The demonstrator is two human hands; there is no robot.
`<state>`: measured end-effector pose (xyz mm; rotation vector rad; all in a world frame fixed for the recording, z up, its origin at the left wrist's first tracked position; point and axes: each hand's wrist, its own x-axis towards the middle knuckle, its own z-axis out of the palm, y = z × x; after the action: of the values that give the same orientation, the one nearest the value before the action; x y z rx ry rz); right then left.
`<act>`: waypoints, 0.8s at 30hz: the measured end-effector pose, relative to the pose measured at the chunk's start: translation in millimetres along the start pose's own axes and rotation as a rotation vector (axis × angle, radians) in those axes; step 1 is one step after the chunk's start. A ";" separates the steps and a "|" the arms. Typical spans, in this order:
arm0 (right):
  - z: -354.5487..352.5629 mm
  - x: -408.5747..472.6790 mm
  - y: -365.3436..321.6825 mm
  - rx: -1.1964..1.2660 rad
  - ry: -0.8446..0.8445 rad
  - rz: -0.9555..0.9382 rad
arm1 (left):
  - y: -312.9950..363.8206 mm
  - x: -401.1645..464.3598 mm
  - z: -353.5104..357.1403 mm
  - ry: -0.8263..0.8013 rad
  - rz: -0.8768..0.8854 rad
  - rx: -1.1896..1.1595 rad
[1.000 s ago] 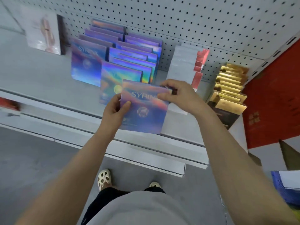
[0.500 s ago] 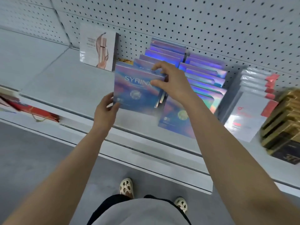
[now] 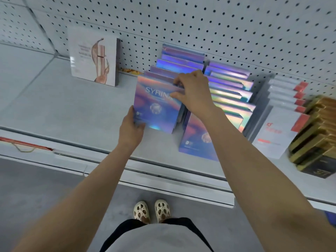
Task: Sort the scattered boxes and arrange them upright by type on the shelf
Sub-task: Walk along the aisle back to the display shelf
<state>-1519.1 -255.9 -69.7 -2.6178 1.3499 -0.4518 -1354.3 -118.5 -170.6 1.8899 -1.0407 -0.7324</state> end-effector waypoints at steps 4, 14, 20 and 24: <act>1.9 6.8 -3.5 -0.113 -0.035 -0.046 | -6.8 10.7 -1.7 -0.007 0.013 0.118; 5.5 9.1 -8.6 -0.168 -0.078 -0.062 | -5.3 2.4 -14.3 0.000 -0.030 0.142; 13.2 -5.1 -34.2 0.074 0.070 -0.165 | 4.0 -25.5 -58.2 0.198 0.010 0.024; 47.0 -23.1 -69.4 0.275 0.020 -0.215 | -9.5 -64.0 -93.8 0.341 -0.015 -0.043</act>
<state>-1462.8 -196.6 -99.0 -2.5397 0.9361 -0.6448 -1307.9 -23.5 -128.0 1.9040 -0.7895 -0.4159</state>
